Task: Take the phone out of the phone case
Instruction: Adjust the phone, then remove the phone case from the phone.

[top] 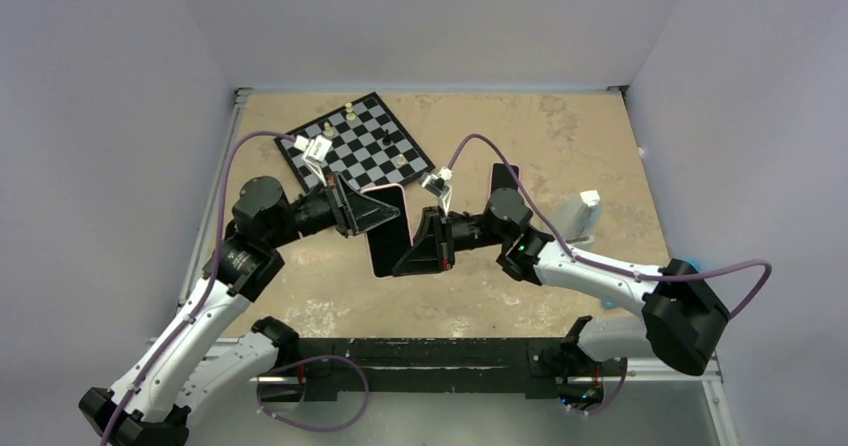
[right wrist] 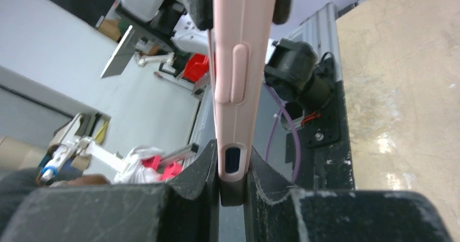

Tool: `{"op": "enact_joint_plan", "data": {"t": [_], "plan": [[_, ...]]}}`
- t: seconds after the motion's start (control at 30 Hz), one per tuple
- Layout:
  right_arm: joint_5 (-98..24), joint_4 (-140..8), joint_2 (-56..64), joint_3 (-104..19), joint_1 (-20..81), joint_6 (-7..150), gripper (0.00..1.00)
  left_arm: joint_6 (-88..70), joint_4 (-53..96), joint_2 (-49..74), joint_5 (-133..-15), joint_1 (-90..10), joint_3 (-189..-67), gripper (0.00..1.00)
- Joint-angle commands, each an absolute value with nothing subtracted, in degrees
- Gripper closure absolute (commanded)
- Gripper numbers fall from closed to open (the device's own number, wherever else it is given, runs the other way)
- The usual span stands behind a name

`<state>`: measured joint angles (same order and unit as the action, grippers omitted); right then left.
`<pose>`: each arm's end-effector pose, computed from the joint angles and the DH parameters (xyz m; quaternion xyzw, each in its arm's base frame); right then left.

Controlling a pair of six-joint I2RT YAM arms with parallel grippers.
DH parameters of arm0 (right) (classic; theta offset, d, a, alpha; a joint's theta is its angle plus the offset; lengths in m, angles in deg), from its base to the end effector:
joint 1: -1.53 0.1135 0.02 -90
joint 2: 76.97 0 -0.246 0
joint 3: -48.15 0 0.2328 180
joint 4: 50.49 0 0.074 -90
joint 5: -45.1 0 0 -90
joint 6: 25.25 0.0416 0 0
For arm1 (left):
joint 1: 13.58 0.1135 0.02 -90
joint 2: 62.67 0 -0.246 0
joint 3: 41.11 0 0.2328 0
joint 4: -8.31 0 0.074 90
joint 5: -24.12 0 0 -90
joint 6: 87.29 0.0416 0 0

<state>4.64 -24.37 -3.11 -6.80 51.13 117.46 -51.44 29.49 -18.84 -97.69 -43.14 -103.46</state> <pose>0.1522 0.2277 0.2870 -0.2979 0.6087 0.7043 0.2115 0.1392 -0.1042 0.3527 0.0368 0.7200 -0.5907 0.3624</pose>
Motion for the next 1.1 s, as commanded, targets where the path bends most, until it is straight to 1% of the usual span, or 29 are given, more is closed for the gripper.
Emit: {"op": "enact_joint_plan", "data": {"t": [0.0, 0.07, 0.2, 0.23, 0.27, 0.3, 0.37, 0.47, 0.53, 0.63, 0.77, 0.8, 0.83, 0.87, 0.97, 1.07], "plan": [[6.1, -24.5, -5.2, -11.3, 50.9, 114.1, 1.0, -47.3, 30.3, -19.9, -101.3, -42.9, -108.7, 0.99], [4.2, -27.2, -6.1, -12.1, 50.7, 112.2, 1.0, -47.8, 32.3, -19.9, -98.8, -42.9, -109.1, 1.0], [-4.7, -40.1, -7.5, -15.9, 50.7, 104.5, 0.8, -53.5, 33.3, -21.3, -92.0, -42.4, -107.6, 1.0], [-5.6, -40.2, -7.9, -15.7, 50.7, 103.7, 0.75, -55.2, 33.6, -21.8, -90.0, -42.1, -107.1, 1.0], [-5.9, -39.3, -8.5, -14.9, 50.5, 103.5, 0.67, -56.8, 33.9, -22.1, -88.4, -41.8, -106.7, 1.0], [-5.9, -38.0, -8.8, -14.0, 50.4, 103.9, 0.64, -58.2, 32.8, -22.3, -87.4, -41.6, -105.9, 1.0], [-2.5, -35.8, -8.6, -12.7, 49.0, 104.6, 0.62, -60.4, 28.7, -22.3, -88.2, -40.6, -104.7, 1.0], [2.7, -26.0, -8.4, -9.0, 47.0, 109.6, 0.6, -63.9, 22.3, -20.8, -91.9, -38.6, -103.2, 1.0], [4.0, -22.8, -8.5, -7.4, 45.9, 111.3, 0.59, -66.6, 16.8, -19.4, -95.1, -37.2, -101.6, 1.0], [6.3, -22.7, -8.9, -7.3, 45.3, 111.4, 0.59, -70.1, 10.5, -18.1, -98.7, -35.5, -99.2, 1.0], [8.2, -22.5, -9.6, -7.5, 45.1, 111.4, 0.6, -71.5, 7.3, -17.3, -102.3, -33.7, -98.3, 1.0], [9.7, -20.8, -9.4, -7.5, 44.9, 111.7, 0.68, -72.2, 6.2, -17.1, -104.0, -33.0, -98.0, 1.0], [10.1, -20.0, -9.2, -7.5, 44.9, 111.8, 0.73, -72.5, 6.1, -16.9, -104.8, -32.6, -97.9, 1.0], [10.7, -19.6, -9.0, -7.6, 44.8, 111.6, 0.76, -72.9, 5.6, -17.0, -105.3, -32.4, -97.6, 1.0], [12.6, -18.6, -8.3, -8.1, 44.7, 111.0, 0.78, -75.3, 1.3, -16.1, -108.3, -31.8, -97.2, 1.0], [14.3, -15.8, -7.3, -8.9, 44.6, 112.1, 0.84, -76.6, -1.8, -14.8, -111.0, -31.8, -97.5, 1.0]]}}
